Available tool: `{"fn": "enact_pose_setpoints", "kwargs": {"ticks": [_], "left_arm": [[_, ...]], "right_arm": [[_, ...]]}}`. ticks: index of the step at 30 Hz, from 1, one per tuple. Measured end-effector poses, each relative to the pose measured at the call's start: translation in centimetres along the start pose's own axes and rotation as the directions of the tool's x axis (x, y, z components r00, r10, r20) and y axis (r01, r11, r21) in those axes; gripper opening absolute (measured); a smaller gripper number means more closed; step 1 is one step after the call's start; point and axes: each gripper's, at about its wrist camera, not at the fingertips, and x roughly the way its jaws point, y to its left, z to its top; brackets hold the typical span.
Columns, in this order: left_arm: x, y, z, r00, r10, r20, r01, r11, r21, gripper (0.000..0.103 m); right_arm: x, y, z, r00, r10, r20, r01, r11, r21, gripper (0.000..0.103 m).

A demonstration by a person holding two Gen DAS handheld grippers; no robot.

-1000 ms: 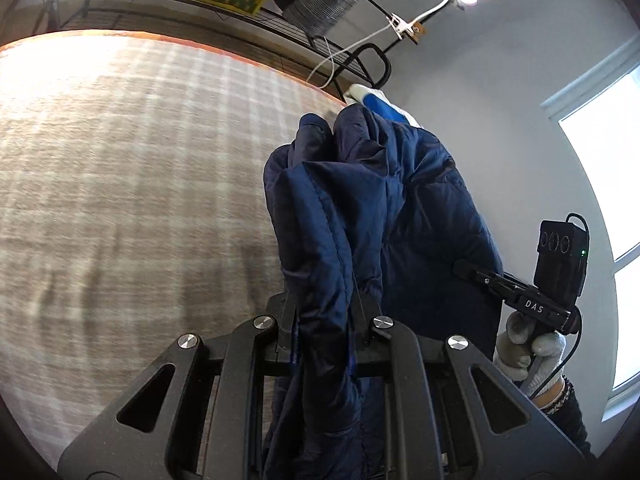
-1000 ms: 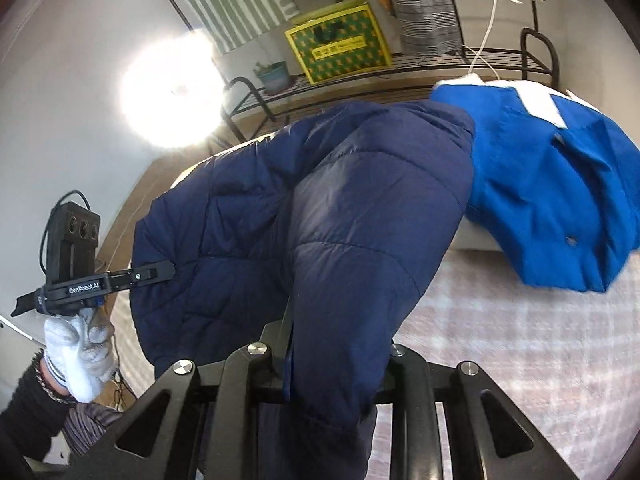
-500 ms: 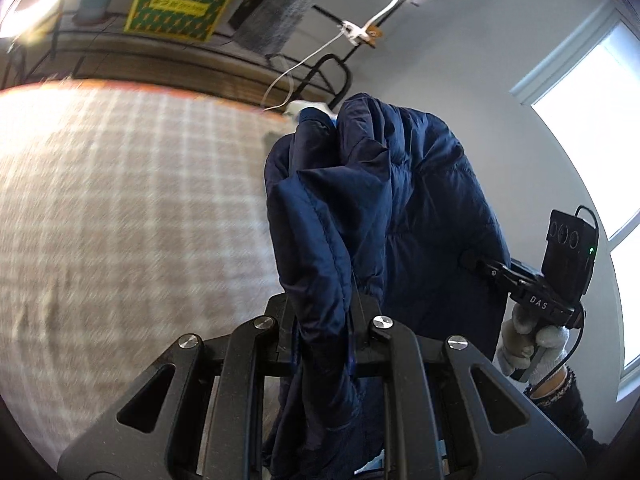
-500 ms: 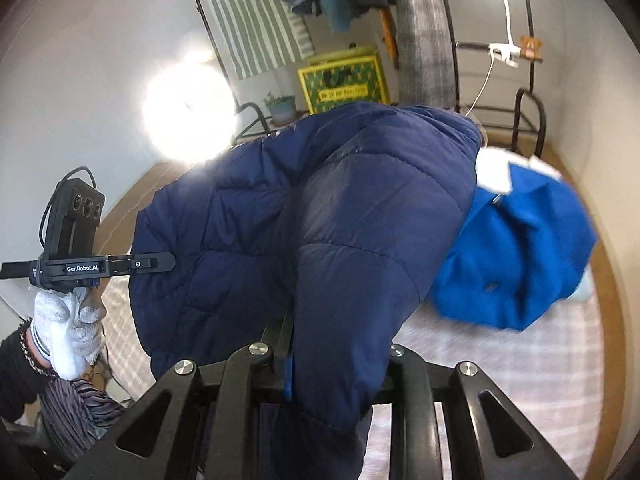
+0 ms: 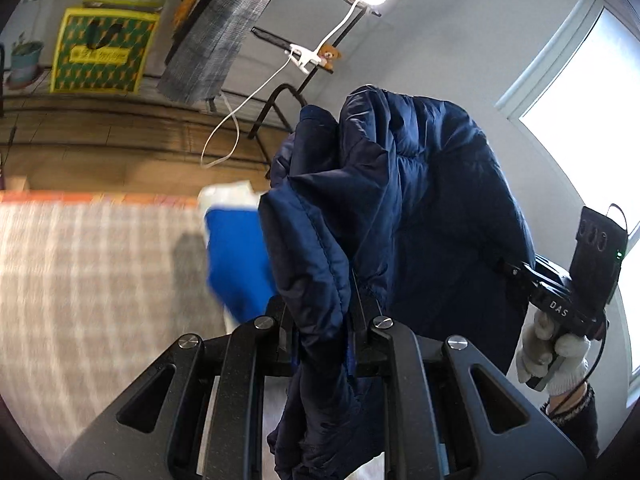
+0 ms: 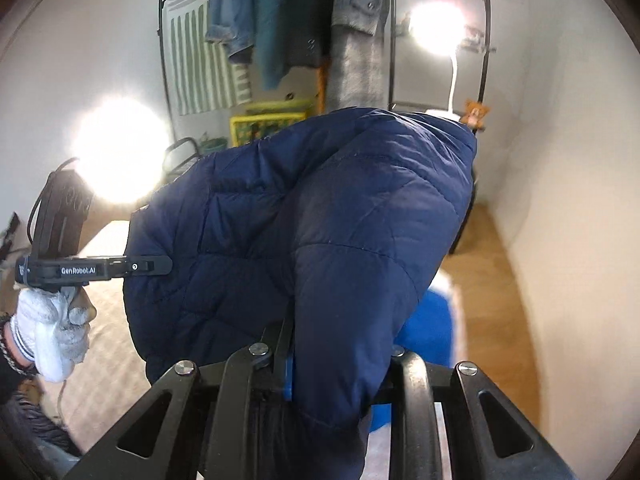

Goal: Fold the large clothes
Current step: 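Lift the folded jacket with both grippers and carry it toward the blue shirt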

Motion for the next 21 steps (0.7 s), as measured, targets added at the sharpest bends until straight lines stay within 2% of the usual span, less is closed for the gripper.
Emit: {"fn": "enact_pose_setpoints", "kwargs": {"ticks": [4,9,15,21], "left_arm": [[3.0,-0.2,2.8,1.000,0.009,0.030,-0.009,1.000,0.005,0.014],[6.3,0.9,4.4,0.999,0.029,0.028,-0.029,1.000,-0.005,0.014],[8.4,2.9,4.0,0.998,0.054,0.010,-0.054,0.998,-0.015,0.014],[8.8,3.6,3.4,0.996,0.091,0.008,-0.091,0.996,-0.003,0.014]], "right_arm": [[2.5,-2.8,2.6,0.999,-0.031,0.025,0.031,1.000,0.006,0.021],[6.9,-5.8,4.3,0.999,-0.041,0.026,0.040,0.998,0.051,0.021],[10.9,-6.7,4.0,0.999,-0.047,-0.002,0.047,0.998,0.049,0.021],[12.9,-6.9,3.5,0.998,-0.064,-0.022,0.065,0.996,0.057,0.021]]}}
